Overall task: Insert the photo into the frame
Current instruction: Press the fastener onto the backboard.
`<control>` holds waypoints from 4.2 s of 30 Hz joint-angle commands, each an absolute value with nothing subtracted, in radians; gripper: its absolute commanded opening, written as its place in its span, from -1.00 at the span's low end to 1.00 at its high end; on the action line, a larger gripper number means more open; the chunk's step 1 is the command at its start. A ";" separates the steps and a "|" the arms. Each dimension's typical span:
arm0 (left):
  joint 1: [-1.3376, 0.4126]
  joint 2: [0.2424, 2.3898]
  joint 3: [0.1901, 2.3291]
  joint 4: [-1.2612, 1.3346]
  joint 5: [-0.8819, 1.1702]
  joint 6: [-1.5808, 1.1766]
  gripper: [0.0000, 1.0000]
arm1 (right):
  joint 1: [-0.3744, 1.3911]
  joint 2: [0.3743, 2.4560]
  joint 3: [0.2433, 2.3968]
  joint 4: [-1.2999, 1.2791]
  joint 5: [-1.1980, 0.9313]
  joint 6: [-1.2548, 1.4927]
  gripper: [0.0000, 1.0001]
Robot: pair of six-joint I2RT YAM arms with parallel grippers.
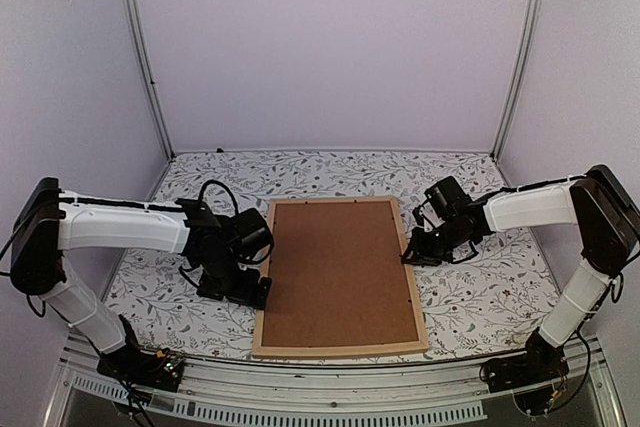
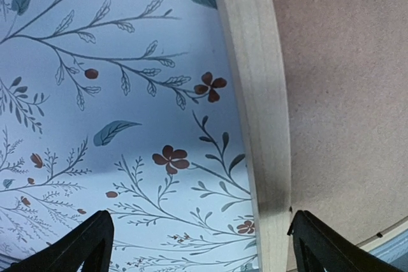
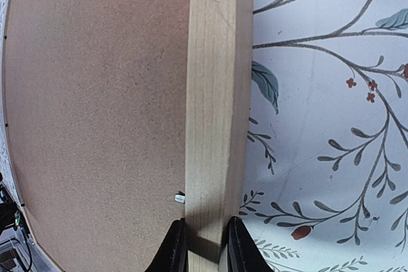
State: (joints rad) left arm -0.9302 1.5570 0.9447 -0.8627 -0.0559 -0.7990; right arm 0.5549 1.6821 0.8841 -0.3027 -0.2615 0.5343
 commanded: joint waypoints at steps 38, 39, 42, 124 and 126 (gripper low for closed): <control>-0.987 1.683 0.959 -0.814 -0.035 -0.790 0.99 | 0.588 1.731 0.851 -0.300 -0.262 0.545 -0.82; -0.989 1.692 0.966 -0.811 -0.033 -0.785 0.99 | 0.590 1.733 0.851 -0.299 -0.261 0.545 -0.82; -0.998 1.729 0.994 -0.808 -0.028 -0.771 0.99 | 0.595 1.740 0.853 -0.296 -0.263 0.548 -0.82; -0.914 1.532 0.919 -0.914 -0.098 -0.770 0.99 | 0.618 1.794 0.868 -0.301 -0.273 0.543 -0.83; -0.915 1.541 0.919 -0.905 -0.094 -0.766 0.99 | 0.618 1.794 0.868 -0.301 -0.273 0.543 -0.83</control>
State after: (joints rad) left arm -0.9264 1.5356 0.9318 -0.9104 -0.0963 -0.7677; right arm 0.5907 1.7187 0.8986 -0.2359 -0.2474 0.5499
